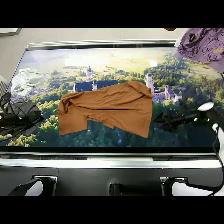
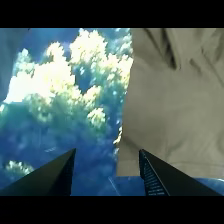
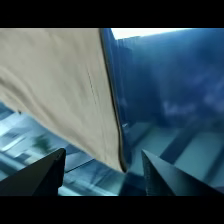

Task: Fold the clothes and pants, and hang the long-sleeved shirts on hangers.

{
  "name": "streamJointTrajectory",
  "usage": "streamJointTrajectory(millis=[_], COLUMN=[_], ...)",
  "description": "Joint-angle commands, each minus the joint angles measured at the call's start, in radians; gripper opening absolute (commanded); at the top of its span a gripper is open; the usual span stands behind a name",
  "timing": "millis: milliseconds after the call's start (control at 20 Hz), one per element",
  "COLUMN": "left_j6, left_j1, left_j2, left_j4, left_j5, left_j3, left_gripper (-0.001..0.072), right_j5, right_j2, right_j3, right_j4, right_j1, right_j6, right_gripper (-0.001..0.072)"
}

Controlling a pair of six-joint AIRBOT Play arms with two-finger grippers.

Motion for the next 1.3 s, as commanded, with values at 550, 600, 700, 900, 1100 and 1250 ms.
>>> streamJointTrajectory(millis=[550,600,700,900,1100,1250], left_j6=[-0.103,-0.099,-0.027,0.275,0.468,0.479], left_j1=[0.014,0.018,0.031,0.109,0.148,0.132], left_j2=[-0.019,-0.040,-0.085,-0.217,-0.351,-0.422], left_j4=[-0.067,-0.068,-0.096,-0.360,-0.558,-0.565], left_j5=[0.032,0.034,0.036,0.040,0.027,0.032], left_j3=[-0.027,-0.029,-0.036,-0.063,-0.064,-0.063], left_gripper=[0.0540,0.0541,0.0541,0.0545,0.0544,0.0544], right_j5=[-0.209,-0.211,-0.211,-0.190,-0.162,-0.161], right_j2=[-0.010,-0.005,0.013,0.071,0.100,0.119], right_j3=[-0.167,-0.167,-0.167,-0.167,-0.167,-0.167], right_j4=[0.124,0.127,0.126,0.128,0.138,0.142], right_j1=[0.219,0.218,0.218,0.218,0.218,0.218], right_j6=[-0.005,-0.005,-0.005,-0.004,-0.004,-0.004], right_gripper=[0.0040,0.0026,0.0026,0.0027,0.0028,0.0079])
